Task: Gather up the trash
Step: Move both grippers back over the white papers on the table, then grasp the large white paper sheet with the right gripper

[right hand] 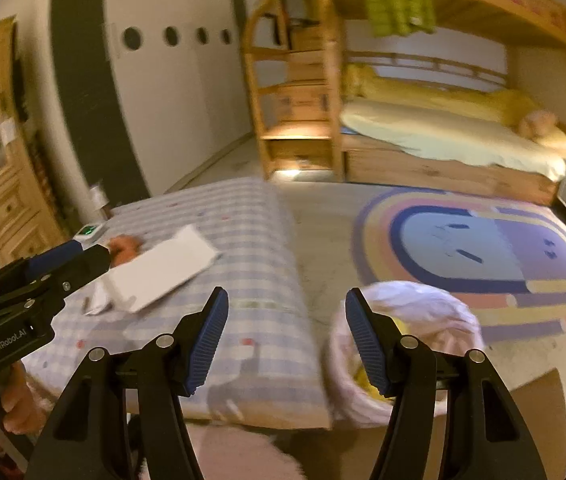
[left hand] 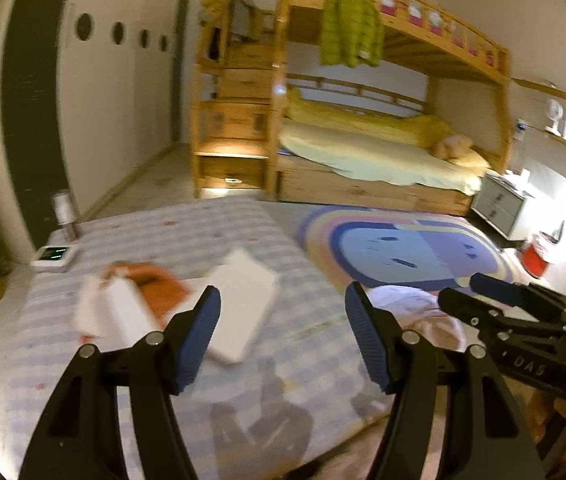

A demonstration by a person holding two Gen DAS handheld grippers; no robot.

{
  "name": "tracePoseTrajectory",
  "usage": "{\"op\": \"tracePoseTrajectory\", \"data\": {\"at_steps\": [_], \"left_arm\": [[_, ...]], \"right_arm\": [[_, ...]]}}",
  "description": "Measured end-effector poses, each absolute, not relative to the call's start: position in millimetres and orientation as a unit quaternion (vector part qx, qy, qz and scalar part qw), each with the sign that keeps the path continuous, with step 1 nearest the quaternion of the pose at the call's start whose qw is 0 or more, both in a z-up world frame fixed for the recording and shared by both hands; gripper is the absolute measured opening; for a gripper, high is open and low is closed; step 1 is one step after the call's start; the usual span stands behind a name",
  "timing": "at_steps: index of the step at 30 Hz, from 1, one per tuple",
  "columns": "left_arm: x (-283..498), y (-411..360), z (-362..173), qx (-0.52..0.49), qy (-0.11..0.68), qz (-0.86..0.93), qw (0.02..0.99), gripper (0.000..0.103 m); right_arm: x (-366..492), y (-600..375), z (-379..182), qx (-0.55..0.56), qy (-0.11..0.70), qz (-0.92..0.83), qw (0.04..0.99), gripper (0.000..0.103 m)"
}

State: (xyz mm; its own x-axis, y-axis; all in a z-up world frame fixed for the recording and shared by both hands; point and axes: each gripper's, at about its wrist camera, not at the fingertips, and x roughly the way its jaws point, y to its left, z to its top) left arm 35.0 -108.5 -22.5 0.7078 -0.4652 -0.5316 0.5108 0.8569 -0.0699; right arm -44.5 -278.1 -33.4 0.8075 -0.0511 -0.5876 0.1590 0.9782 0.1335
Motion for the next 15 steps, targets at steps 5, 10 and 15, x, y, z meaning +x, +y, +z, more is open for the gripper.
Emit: {"op": "tracePoseTrajectory", "data": {"at_steps": [5,10,15], "left_arm": [[45.3,-48.1,-33.7,0.029,0.278,-0.199,0.939,0.064],[54.5,2.5,-48.2,0.009,0.287,-0.143,0.947,0.064],[61.4,23.5,-58.5,-0.003,0.285,-0.112,0.952,0.066]], "right_arm": [[-24.6,-234.5,-36.7,0.066,0.313,-0.018,0.947,0.062],[-7.1,-190.5,-45.8,0.043,0.322,0.013,0.946,0.062],[11.6,-156.8,-58.3,0.023,0.329,0.031,0.943,0.062]]}}
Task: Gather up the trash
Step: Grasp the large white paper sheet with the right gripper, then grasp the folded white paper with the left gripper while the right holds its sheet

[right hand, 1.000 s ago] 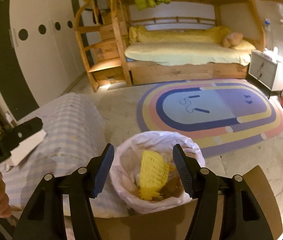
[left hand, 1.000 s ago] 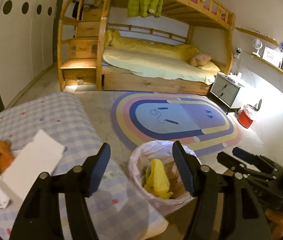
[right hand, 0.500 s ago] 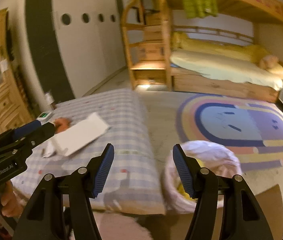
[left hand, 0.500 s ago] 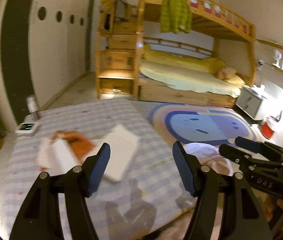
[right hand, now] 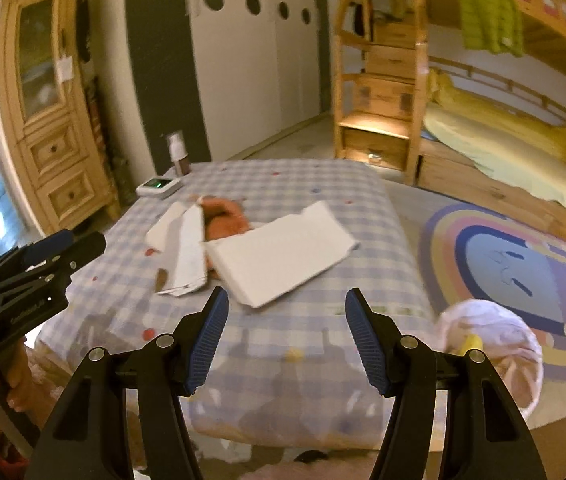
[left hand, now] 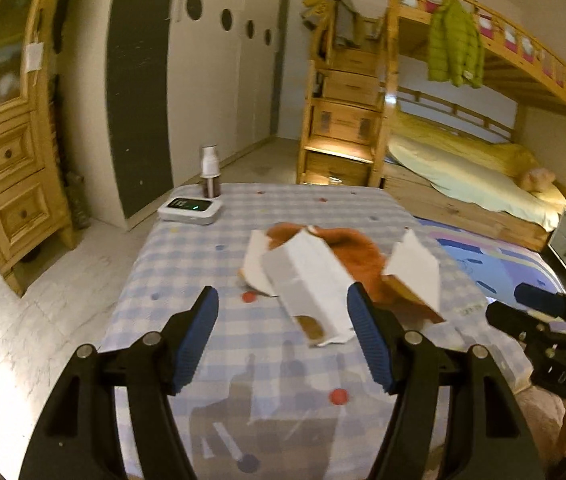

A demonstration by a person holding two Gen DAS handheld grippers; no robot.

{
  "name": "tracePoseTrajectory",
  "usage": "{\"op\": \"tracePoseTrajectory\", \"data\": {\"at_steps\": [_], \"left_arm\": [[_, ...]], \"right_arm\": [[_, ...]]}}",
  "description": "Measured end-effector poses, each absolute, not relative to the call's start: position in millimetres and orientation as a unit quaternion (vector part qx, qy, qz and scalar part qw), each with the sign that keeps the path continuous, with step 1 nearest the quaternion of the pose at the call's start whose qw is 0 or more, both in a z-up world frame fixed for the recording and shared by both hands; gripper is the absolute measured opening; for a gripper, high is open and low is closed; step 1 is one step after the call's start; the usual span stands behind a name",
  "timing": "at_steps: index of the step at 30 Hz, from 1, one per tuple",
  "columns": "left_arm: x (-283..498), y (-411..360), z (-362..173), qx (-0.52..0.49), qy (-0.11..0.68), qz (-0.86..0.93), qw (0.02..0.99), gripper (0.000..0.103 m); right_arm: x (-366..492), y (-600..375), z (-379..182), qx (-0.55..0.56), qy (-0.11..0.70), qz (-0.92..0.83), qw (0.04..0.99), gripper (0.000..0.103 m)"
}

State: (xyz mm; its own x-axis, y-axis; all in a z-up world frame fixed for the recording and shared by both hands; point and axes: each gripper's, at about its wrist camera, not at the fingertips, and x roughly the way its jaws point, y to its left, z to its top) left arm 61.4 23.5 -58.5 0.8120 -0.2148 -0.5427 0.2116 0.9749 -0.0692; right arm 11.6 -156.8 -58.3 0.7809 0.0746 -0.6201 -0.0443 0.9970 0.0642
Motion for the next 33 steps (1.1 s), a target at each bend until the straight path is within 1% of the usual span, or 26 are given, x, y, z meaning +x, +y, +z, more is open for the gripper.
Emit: {"op": "tracePoseTrajectory", "data": {"at_steps": [5,8,11,13,18,19,20,21,22,23,25,27,33], "left_arm": [[74.7,28.7,-68.4,-0.005,0.302,-0.108,0.947,0.067],[84.5,31.5,-71.2,-0.017,0.31,-0.105,0.945,0.067],[87.1,30.7,-73.5,-0.016,0.311,-0.1,0.945,0.067],[89.2,28.8,-76.1,-0.012,0.313,-0.102,0.944,0.067],[87.0,19.7,-79.6,0.0,0.314,-0.117,0.942,0.067],[86.2,17.5,-80.1,0.003,0.314,-0.12,0.942,0.067],[85.9,15.7,-80.8,0.004,0.314,-0.122,0.941,0.067],[85.0,13.8,-81.5,0.006,0.315,-0.124,0.941,0.067],[84.2,11.8,-82.2,0.006,0.316,-0.126,0.941,0.067],[83.3,9.8,-82.7,0.005,0.317,-0.128,0.94,0.069],[82.7,5.9,-83.8,0.001,0.318,-0.133,0.939,0.076],[83.4,-0.4,-84.9,-0.001,0.32,-0.135,0.938,0.078],[93.6,-21.2,-91.0,0.001,0.339,-0.143,0.93,0.078]], "right_arm": [[30.4,-134.7,-73.1,0.009,0.342,0.04,0.939,0.059],[42.0,-125.0,-82.3,-0.001,0.353,0.042,0.935,0.056],[53.5,-118.1,-90.3,-0.014,0.36,0.034,0.932,0.05],[60.9,-116.2,-95.5,-0.026,0.361,0.023,0.932,0.044],[72.3,-121.3,-104.7,-0.027,0.376,0.014,0.926,0.036],[71.8,-122.2,-104.3,-0.027,0.374,0.012,0.927,0.027],[70.4,-122.8,-103.4,-0.028,0.371,0.01,0.928,0.021],[66.0,-124.0,-99.7,-0.026,0.363,0.008,0.932,0.01],[64.3,-125.4,-98.4,-0.024,0.358,0.007,0.933,0.004],[60.0,-127.8,-94.6,-0.02,0.349,0.004,0.937,0.003],[53.5,-133.4,-89.7,-0.015,0.336,0.004,0.942,0.002],[46.8,-136.6,-83.6,-0.01,0.326,0.007,0.945,0.001],[34.5,-144.6,-67.6,-0.012,0.305,0.014,0.952,0.001]]}}
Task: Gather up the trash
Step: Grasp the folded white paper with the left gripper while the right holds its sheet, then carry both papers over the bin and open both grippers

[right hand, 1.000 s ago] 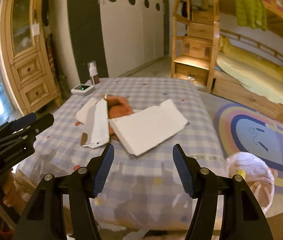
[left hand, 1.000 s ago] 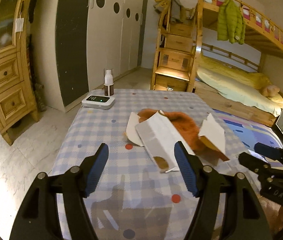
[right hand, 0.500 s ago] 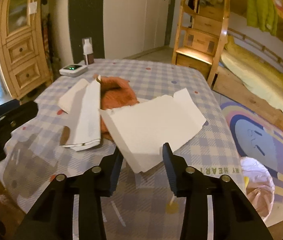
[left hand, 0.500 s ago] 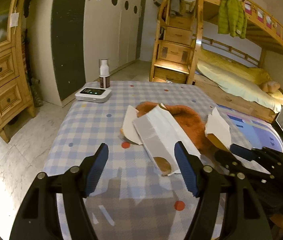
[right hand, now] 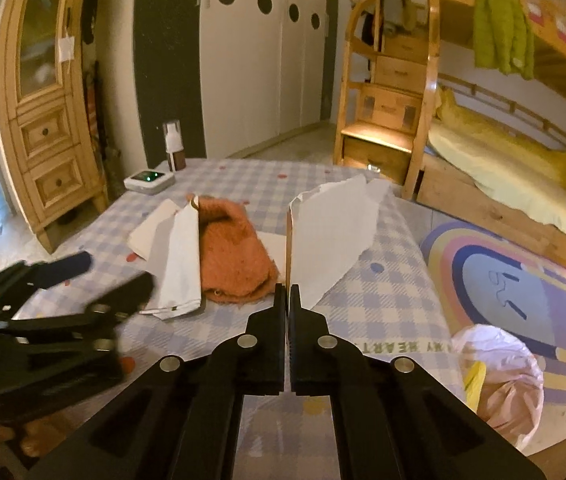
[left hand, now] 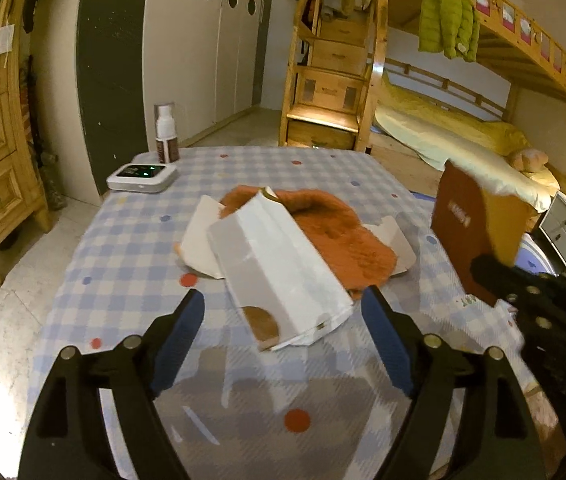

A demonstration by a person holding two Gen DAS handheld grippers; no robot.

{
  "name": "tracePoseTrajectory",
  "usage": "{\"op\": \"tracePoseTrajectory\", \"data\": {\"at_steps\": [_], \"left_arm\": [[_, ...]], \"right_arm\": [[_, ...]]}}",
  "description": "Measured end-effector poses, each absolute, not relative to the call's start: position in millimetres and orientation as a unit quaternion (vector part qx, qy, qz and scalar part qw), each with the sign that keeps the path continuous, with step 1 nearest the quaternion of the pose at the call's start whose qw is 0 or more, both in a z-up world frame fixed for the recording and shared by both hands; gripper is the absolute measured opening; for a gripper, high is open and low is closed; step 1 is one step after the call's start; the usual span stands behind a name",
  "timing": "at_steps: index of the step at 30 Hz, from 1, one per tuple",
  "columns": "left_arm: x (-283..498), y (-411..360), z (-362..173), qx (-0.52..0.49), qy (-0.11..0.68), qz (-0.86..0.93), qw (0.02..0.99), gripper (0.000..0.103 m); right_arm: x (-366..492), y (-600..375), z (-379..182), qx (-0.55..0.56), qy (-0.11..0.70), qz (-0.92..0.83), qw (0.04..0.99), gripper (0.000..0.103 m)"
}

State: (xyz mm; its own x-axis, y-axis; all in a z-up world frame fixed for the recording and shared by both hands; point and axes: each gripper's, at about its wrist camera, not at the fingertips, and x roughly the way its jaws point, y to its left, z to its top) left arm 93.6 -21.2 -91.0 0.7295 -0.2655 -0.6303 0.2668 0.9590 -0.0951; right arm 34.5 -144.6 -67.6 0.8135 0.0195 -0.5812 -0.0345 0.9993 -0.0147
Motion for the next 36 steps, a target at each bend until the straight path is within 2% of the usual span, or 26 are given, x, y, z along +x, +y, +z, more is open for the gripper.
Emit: {"op": "tracePoseTrajectory", "data": {"at_steps": [5,11,15,17,23,25,27,31,36], "left_arm": [[109.4,-29.8,-98.9,-0.015,0.358,-0.13,0.925,0.077],[116.4,-50.7,-110.7,0.032,0.372,-0.115,0.92,0.077],[120.6,-39.0,-117.6,0.019,0.397,-0.105,0.912,0.077],[117.7,-29.0,-117.4,0.008,0.4,-0.105,0.911,0.074],[114.0,-9.5,-118.4,-0.009,0.406,-0.114,0.907,0.047],[114.8,-5.5,-117.9,-0.012,0.407,-0.118,0.906,0.032],[115.3,-2.8,-117.8,-0.016,0.408,-0.123,0.904,0.026],[113.8,0.5,-116.6,-0.018,0.407,-0.128,0.904,0.006],[96.5,11.5,-100.9,-0.025,0.374,-0.136,0.917,0.003]], "right_arm": [[31.8,-150.6,-60.2,-0.006,0.299,0.018,0.954,0.001],[30.7,-155.5,-58.6,-0.002,0.303,0.02,0.953,0.001],[28.8,-158.1,-56.7,0.002,0.304,0.021,0.952,0.001],[25.8,-157.1,-56.5,0.002,0.303,0.022,0.953,0.001],[22.8,-154.0,-56.1,0.002,0.302,0.027,0.953,0.001],[22.6,-150.9,-55.4,-0.002,0.302,0.03,0.953,0.001],[22.2,-149.2,-54.7,-0.004,0.302,0.033,0.953,0.001],[20.9,-146.8,-55.0,-0.009,0.304,0.037,0.952,0.001],[17.6,-152.0,-53.1,0.003,0.305,0.043,0.951,0.0]]}}
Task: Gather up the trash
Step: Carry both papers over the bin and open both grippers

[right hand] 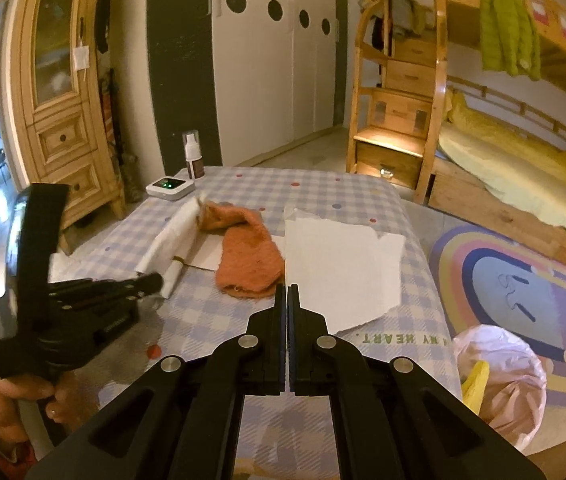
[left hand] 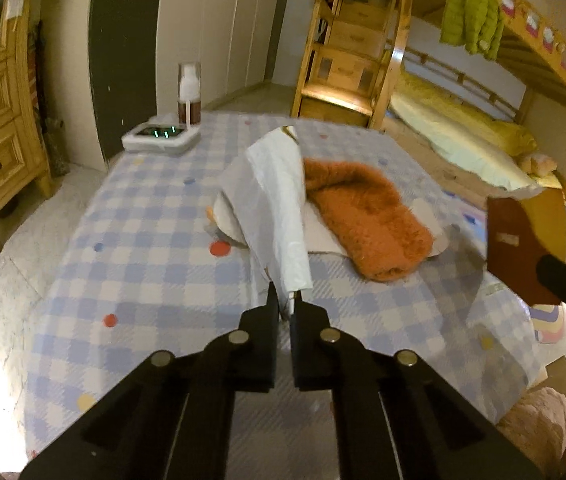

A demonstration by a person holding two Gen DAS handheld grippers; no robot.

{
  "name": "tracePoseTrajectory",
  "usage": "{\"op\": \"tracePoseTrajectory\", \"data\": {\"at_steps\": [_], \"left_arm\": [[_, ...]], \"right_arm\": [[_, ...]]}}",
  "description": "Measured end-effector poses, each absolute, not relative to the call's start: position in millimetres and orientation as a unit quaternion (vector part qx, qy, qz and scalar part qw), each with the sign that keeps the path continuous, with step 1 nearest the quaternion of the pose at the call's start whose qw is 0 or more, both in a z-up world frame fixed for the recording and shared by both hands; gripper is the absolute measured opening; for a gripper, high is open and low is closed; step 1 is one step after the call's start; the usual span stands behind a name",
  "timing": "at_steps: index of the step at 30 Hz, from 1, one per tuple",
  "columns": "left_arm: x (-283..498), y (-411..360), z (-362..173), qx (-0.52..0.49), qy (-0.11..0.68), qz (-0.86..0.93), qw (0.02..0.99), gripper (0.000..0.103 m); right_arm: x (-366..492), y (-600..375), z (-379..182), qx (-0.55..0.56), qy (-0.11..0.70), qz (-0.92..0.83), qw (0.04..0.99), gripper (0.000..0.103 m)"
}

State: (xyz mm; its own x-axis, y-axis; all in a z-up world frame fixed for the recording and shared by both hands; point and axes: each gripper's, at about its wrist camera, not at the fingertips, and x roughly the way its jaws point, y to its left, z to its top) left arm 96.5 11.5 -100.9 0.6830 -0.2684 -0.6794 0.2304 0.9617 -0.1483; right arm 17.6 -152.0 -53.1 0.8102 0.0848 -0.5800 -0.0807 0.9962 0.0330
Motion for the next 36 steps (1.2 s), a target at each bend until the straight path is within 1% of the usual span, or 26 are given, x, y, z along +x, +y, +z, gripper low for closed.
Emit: {"op": "tracePoseTrajectory", "data": {"at_steps": [3,6,11,15,24,30,36], "left_arm": [[82.6,18.2,-87.7,-0.037,0.349,-0.15,0.924,0.003],[70.2,13.9,-76.2,-0.024,0.324,-0.154,0.933,0.003],[54.4,-9.5,-55.6,-0.01,0.303,-0.198,0.932,0.003],[43.1,-46.3,-40.3,0.005,0.295,-0.251,0.922,0.003],[38.9,-139.6,-31.6,0.035,0.293,-0.336,0.894,0.003],[34.3,-195.1,-36.6,0.044,0.298,-0.38,0.875,0.003],[37.2,-238.0,-46.0,0.051,0.309,-0.404,0.859,0.003]], "right_arm": [[12.5,-159.6,-44.8,0.007,0.293,0.041,0.955,0.0],[9.4,-167.6,-37.7,0.011,0.283,0.037,0.958,0.0],[0.6,-188.6,-28.0,0.023,0.268,0.027,0.963,0.0],[-10.0,-205.2,-20.7,0.031,0.256,0.017,0.966,0.0],[-37.2,-251.4,-19.8,0.048,0.252,-0.019,0.966,0.0],[-57.2,-297.0,-27.0,0.067,0.255,-0.062,0.963,0.0],[-66.1,-340.6,-46.7,0.092,0.271,-0.093,0.954,0.0]]}}
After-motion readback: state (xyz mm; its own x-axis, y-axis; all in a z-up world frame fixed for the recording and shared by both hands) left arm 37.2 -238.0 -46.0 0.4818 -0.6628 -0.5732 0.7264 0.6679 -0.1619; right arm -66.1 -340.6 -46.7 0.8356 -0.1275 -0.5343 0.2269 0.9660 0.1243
